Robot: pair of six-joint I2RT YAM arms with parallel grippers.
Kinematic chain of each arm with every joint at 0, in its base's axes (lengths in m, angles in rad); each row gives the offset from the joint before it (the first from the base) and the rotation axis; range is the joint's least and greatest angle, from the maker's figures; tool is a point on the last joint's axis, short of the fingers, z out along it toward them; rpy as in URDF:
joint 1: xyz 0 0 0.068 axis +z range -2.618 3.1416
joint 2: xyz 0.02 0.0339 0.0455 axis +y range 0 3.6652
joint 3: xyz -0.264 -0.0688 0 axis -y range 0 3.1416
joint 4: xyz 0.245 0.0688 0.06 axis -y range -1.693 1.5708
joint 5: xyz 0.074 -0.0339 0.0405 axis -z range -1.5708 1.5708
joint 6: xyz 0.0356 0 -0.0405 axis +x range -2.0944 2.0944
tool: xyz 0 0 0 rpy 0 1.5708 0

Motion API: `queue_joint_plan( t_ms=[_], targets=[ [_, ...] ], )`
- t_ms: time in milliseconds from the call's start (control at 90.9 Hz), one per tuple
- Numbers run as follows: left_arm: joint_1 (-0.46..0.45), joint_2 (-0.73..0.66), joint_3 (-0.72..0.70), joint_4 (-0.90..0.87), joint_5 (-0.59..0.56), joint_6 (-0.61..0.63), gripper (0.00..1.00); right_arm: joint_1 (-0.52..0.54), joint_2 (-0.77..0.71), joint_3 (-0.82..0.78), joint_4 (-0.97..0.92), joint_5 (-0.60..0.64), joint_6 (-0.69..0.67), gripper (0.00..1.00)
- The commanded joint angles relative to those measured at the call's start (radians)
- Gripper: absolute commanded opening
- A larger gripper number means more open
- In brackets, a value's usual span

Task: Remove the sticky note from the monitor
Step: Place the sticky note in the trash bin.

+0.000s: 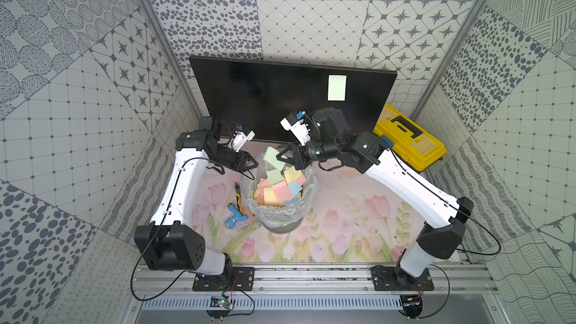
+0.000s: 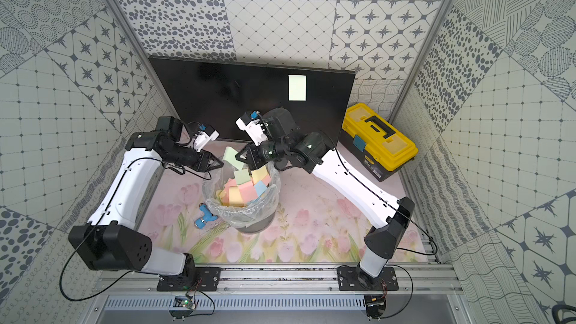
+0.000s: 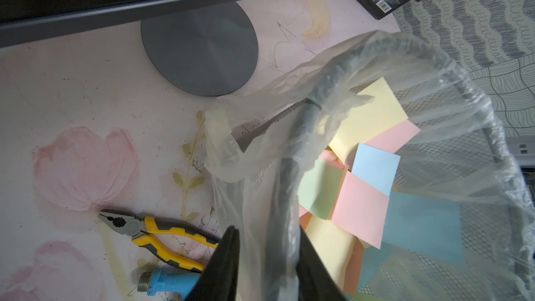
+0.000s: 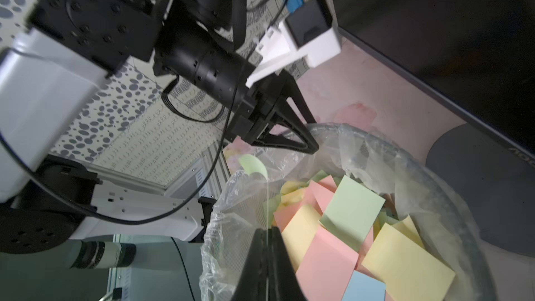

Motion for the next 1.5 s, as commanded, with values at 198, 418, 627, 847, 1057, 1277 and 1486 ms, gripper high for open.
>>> queue_joint_plan(
  t_ms=[198, 418, 627, 847, 1057, 1277, 1486],
  targets=[
    [-0.001, 0.005, 0.010, -0.016, -0.001, 0.029, 0.34, 0.047, 0.054, -0.044, -0.060, -0.014, -0.100, 0.00],
    [-0.003, 0.001, 0.008, -0.017, -0.003, 0.029, 0.34, 0.066, 0.068, -0.090, -0.059, 0.023, -0.116, 0.00],
    [-0.002, 0.005, 0.009, -0.016, -0.004, 0.029, 0.34, 0.077, 0.090, -0.110, -0.054, 0.047, -0.124, 0.00],
    [-0.002, 0.005, 0.010, -0.015, -0.007, 0.030, 0.34, 0.080, 0.104, -0.101, -0.049, 0.076, -0.128, 0.14],
    [-0.001, 0.007, 0.009, -0.016, -0.009, 0.030, 0.34, 0.080, 0.088, -0.093, -0.049, 0.129, -0.137, 0.39],
    [-0.002, 0.007, 0.009, -0.015, -0.009, 0.031, 0.34, 0.080, 0.067, -0.067, -0.048, 0.199, -0.143, 0.51],
    [-0.002, 0.008, 0.009, -0.016, -0.008, 0.032, 0.34, 0.080, 0.047, -0.027, -0.043, 0.277, -0.148, 0.60]
  ],
)
